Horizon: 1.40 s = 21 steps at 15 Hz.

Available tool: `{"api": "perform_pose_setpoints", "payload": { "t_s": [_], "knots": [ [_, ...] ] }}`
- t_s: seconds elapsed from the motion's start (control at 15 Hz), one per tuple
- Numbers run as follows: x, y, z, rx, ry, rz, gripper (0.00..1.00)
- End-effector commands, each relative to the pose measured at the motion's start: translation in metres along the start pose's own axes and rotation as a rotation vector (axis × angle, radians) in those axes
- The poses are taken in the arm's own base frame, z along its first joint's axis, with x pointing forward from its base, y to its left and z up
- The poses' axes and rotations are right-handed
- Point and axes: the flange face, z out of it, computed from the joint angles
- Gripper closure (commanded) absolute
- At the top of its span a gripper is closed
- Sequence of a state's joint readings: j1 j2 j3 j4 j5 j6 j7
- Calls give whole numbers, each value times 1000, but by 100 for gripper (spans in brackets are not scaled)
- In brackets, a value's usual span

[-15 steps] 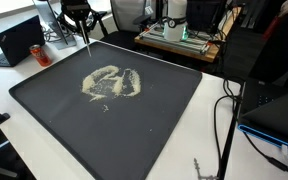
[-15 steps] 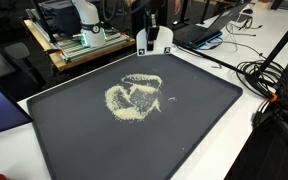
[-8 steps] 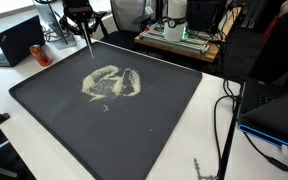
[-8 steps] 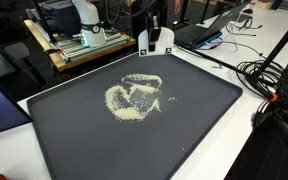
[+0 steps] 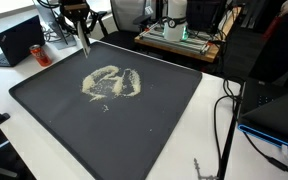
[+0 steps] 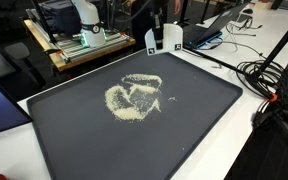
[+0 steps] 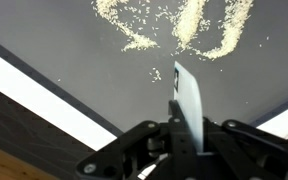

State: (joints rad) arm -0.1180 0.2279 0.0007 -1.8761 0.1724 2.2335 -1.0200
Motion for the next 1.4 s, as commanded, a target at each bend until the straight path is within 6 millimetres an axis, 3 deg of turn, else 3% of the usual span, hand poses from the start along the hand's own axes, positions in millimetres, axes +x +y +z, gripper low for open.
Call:
{"api": "perform_pose_setpoints", "payload": {
  "t_s": [0.0, 0.4, 0.87, 1.33],
  "knots": [
    [-12, 4, -3, -30, -71, 88, 99],
    [-29, 2, -8, -55, -224, 154, 99],
    [-41, -3, -11, 56, -333, 162, 99],
    [-79, 29, -26, 104, -197, 273, 99]
  ]
}}
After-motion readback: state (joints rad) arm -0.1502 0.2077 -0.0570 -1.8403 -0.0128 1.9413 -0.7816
